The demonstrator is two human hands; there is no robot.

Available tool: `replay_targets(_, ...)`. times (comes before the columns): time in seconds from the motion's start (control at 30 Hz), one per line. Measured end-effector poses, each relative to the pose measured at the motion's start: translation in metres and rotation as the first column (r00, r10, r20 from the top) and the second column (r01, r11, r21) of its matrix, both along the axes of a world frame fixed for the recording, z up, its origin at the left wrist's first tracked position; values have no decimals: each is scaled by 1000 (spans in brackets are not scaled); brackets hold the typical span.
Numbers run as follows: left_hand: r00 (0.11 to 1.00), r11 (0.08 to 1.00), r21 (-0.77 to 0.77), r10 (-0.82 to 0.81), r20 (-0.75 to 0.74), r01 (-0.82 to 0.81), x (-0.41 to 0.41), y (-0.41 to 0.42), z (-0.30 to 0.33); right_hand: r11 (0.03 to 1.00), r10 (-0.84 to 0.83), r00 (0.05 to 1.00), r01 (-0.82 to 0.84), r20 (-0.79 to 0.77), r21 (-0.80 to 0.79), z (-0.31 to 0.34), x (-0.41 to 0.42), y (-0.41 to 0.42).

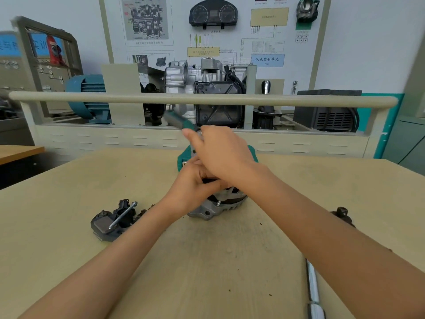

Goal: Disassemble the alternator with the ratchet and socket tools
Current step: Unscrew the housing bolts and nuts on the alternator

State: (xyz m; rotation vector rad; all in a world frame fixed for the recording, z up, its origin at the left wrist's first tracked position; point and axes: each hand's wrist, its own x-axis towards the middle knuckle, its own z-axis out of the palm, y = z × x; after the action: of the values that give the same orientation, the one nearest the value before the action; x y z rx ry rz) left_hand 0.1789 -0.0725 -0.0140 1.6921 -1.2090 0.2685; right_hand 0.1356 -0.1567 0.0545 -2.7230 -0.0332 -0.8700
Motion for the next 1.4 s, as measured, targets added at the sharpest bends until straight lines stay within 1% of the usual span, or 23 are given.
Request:
replay_targets(0.03,999,1000,-5,25,28,-25,-1,-1,1,990,-50,999,48,14,133,0,1,-2)
replay_targets(0.1,995,998,2,60,82,-61,-2,-4,0,906,-132,991,112,20,408,-1,2,-8)
replay_targets(0.13,993,997,6,76,95,-77,-2,-5,-1,864,-169,985,140,17,483,-2,2,-11)
replay_targets(0.23,984,991,-2,135,118,-135,-3,-6,-1,774,-269,963,199,27,601,-10,-1,-13)
replay_targets(0.3,985,991,-1,130,117,-130,-3,-5,-2,713,-348,937,236,40,661,-11,1,-11)
replay_targets(0.33,984,992,-8,125,125,-125,-3,-6,-1,712,-380,924,260,47,653,-12,2,-10)
replay_targets(0.37,983,992,-18,124,132,-123,-4,-6,-1,731,-401,915,290,44,617,-13,2,-9)
replay_targets(0.43,980,992,-25,127,151,-125,-3,-7,0,800,-377,925,301,45,520,-14,3,-9)
replay_targets(0.5,977,990,-18,140,164,-139,-2,-7,-1,876,-309,950,268,38,401,-13,2,-10)
replay_targets(0.57,977,990,-24,141,158,-139,1,-7,-3,943,-237,971,226,17,245,-12,1,-13)
replay_targets(0.63,981,992,-11,129,144,-129,0,-8,-2,983,-156,988,155,4,97,-11,1,-17)
replay_targets(0.7,987,994,-4,106,123,-106,0,-8,-1,999,-41,999,41,-1,25,-8,-1,-20)
replay_targets(0.77,990,998,4,69,125,-70,2,-7,0,993,114,993,-113,-27,46,-6,-5,-23)
replay_targets(0.87,993,999,36,25,116,-30,5,-5,1,935,332,942,-321,-53,148,-3,-13,-26)
replay_targets(0.93,998,998,55,9,64,-13,7,-4,1,907,399,915,-386,-52,169,-2,-15,-27)
replay_targets(1.03,997,997,61,-44,-64,48,6,-3,-1,886,449,891,-435,-65,160,-1,-18,-26)
replay_targets(1.13,993,997,57,-54,-101,60,5,-3,-1,897,434,900,-427,-46,116,-2,-18,-27)
replay_targets(1.2,999,999,37,-22,-42,24,4,-3,0,913,398,917,-395,-12,103,-5,-18,-26)
replay_targets(1.27,998,1000,9,5,65,-6,2,-3,1,926,349,937,-349,28,144,-10,-17,-24)
replay_targets(1.3,994,1000,9,19,111,-21,1,-4,1,929,311,949,-316,58,193,-11,-16,-22)
replay_targets(1.33,991,999,16,36,127,-38,0,-4,1,931,256,963,-269,87,245,-14,-15,-21)
replay_targets(1.4,990,996,23,85,110,-88,0,-4,0,944,77,988,-115,134,309,-18,-14,-16)
